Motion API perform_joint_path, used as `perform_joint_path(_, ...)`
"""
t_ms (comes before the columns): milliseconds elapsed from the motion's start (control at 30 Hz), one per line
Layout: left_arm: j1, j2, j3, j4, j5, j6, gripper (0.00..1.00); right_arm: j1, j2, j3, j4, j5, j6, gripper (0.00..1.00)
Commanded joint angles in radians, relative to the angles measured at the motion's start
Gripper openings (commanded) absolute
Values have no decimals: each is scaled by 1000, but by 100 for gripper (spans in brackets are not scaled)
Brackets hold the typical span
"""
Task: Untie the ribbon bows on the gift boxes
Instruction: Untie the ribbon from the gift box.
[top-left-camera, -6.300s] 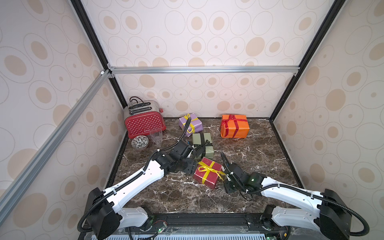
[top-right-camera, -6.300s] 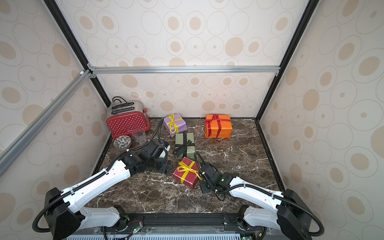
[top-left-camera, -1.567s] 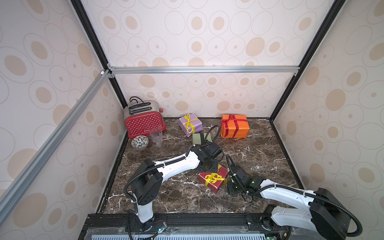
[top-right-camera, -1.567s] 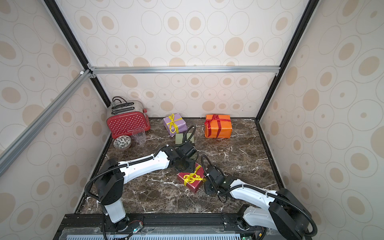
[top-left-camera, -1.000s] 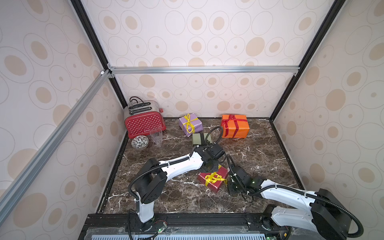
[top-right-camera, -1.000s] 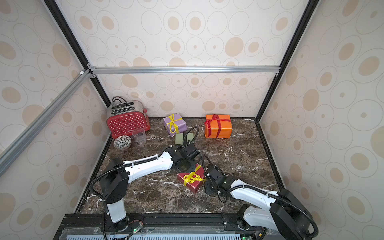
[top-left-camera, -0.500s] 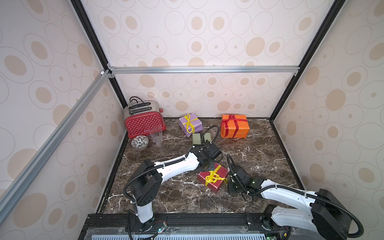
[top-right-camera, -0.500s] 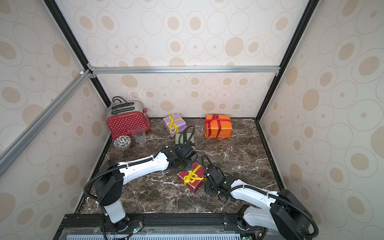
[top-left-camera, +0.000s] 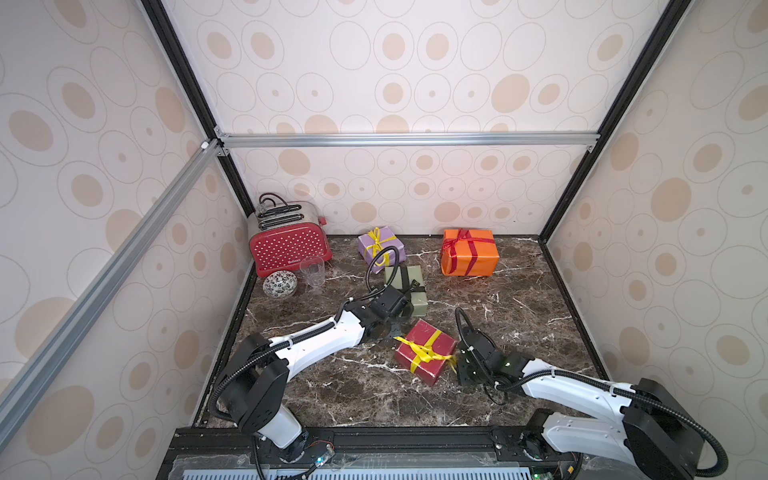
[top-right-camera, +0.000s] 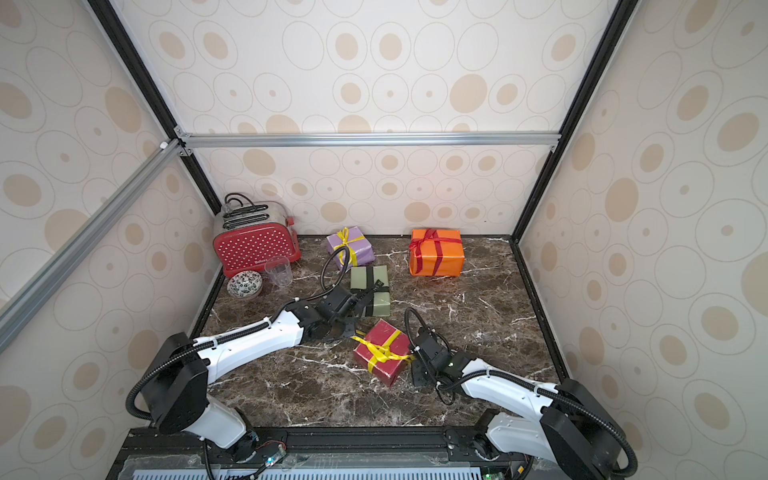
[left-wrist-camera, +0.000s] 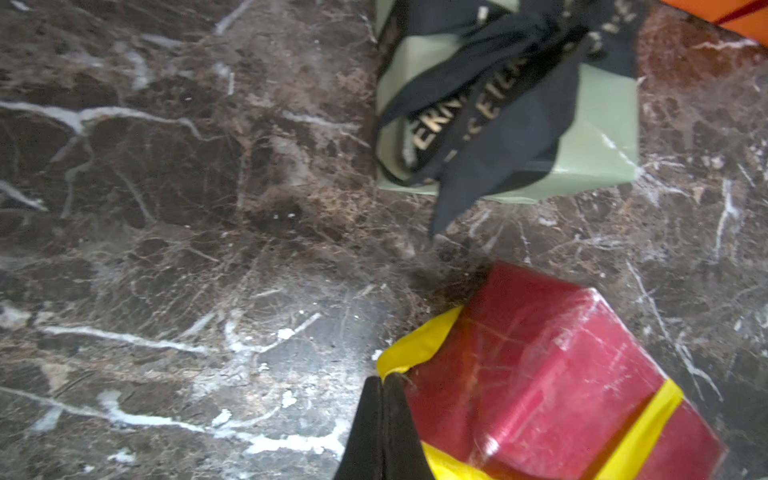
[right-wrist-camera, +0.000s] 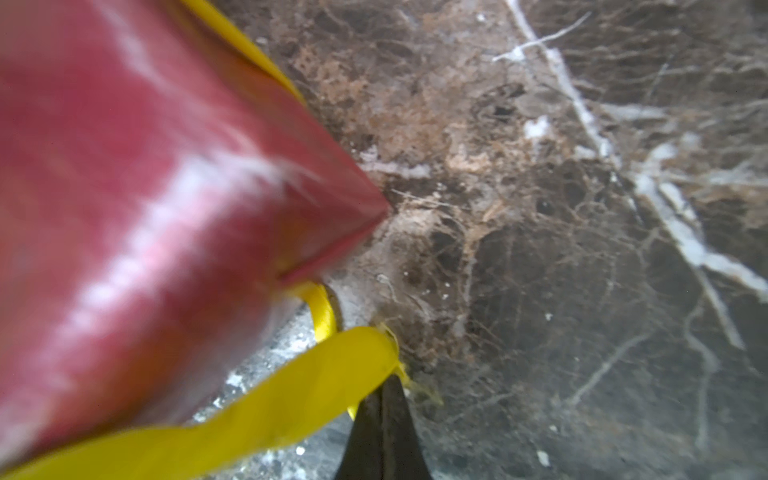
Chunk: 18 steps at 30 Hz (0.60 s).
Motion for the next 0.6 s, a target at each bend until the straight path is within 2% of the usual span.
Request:
perform_joint_path(0, 47, -53, -49, 32, -24, -45, 0, -9, -2, 26, -58, 45, 33, 0)
perform_joint_path(133, 82, -90, -112, 71, -1, -70, 0, -17, -10, 44, -112, 81, 50, 0)
perform_joint_path(333, 94, -119, -147, 75, -6, -95, 0, -81, -26, 63, -155, 69, 57, 0)
perform_joint_path(567, 114, -145, -229, 122, -2, -148, 0, -226, -16, 56, -115, -33, 83, 2)
